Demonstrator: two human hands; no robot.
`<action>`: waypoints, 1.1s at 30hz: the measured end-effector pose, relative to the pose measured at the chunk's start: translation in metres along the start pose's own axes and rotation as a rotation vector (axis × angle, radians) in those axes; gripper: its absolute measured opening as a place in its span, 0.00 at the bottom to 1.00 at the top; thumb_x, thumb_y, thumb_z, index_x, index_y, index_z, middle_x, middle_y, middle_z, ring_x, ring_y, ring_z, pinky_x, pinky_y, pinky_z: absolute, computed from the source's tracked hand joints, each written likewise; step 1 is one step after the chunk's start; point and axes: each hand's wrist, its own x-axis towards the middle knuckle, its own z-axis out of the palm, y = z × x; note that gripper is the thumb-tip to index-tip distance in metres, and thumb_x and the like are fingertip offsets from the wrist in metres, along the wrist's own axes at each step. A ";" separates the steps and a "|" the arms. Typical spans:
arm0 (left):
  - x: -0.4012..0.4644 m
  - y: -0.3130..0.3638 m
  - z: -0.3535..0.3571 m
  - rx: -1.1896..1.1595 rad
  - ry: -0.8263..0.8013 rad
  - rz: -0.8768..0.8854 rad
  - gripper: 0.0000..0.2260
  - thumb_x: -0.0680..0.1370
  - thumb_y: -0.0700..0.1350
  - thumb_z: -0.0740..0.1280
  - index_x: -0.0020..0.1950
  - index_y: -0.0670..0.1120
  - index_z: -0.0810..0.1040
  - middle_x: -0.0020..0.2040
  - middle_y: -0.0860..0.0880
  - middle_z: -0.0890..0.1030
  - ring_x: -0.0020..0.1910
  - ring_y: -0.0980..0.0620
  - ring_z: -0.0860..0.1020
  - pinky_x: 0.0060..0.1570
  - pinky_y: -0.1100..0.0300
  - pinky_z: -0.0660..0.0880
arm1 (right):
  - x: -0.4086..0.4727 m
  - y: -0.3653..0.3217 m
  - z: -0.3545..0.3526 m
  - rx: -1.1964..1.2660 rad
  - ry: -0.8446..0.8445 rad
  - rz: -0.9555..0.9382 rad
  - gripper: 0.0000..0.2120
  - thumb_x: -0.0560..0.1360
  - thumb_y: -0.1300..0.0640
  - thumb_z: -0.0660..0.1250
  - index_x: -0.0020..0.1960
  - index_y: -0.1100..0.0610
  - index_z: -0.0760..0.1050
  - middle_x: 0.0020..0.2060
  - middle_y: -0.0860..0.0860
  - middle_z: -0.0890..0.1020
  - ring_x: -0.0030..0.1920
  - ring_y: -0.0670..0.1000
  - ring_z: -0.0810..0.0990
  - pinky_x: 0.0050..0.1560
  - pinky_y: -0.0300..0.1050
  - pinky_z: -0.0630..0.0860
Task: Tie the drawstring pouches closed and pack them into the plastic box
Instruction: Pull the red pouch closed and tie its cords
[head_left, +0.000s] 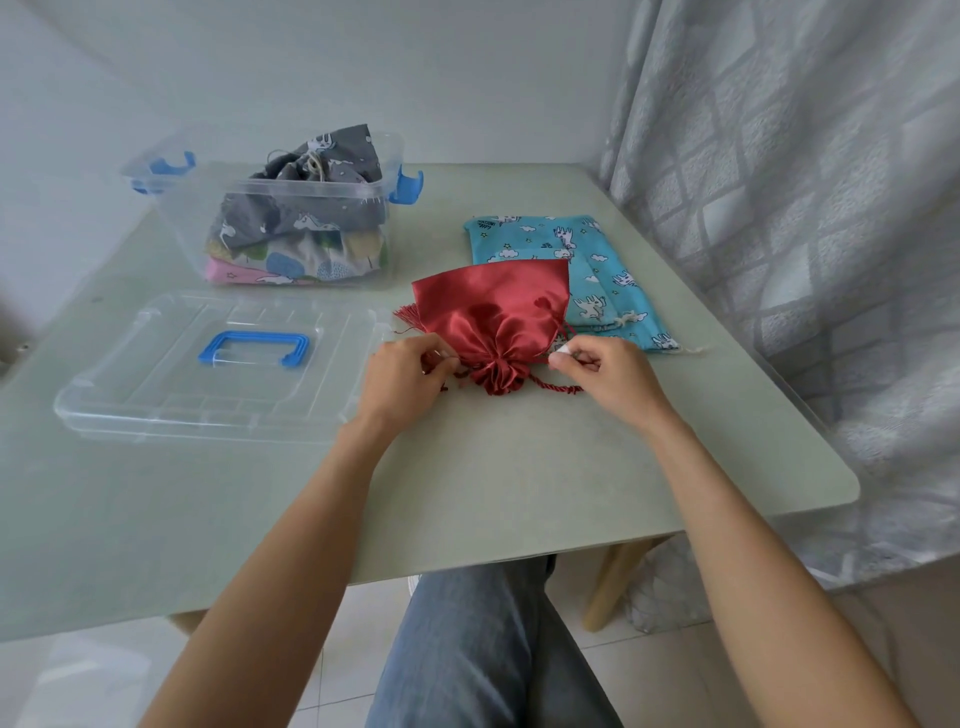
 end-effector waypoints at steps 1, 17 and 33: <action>0.000 0.000 0.000 0.036 -0.004 -0.010 0.02 0.73 0.42 0.69 0.42 0.48 0.81 0.34 0.53 0.80 0.36 0.51 0.77 0.39 0.61 0.70 | -0.001 0.004 0.000 0.005 0.008 0.025 0.10 0.74 0.52 0.69 0.37 0.57 0.78 0.30 0.57 0.79 0.33 0.55 0.75 0.36 0.44 0.68; -0.006 0.007 0.000 0.069 -0.068 0.026 0.03 0.73 0.45 0.68 0.42 0.53 0.80 0.40 0.52 0.83 0.41 0.48 0.79 0.41 0.56 0.75 | 0.011 -0.058 -0.007 0.758 -0.192 0.059 0.09 0.79 0.63 0.58 0.41 0.60 0.73 0.55 0.52 0.81 0.24 0.42 0.61 0.23 0.35 0.55; -0.008 0.019 -0.075 -0.120 -0.534 -0.088 0.06 0.75 0.50 0.68 0.41 0.50 0.83 0.34 0.57 0.82 0.35 0.63 0.78 0.39 0.75 0.70 | 0.032 -0.038 0.030 0.185 -0.261 0.008 0.16 0.78 0.62 0.54 0.50 0.50 0.78 0.25 0.45 0.71 0.30 0.48 0.70 0.37 0.45 0.66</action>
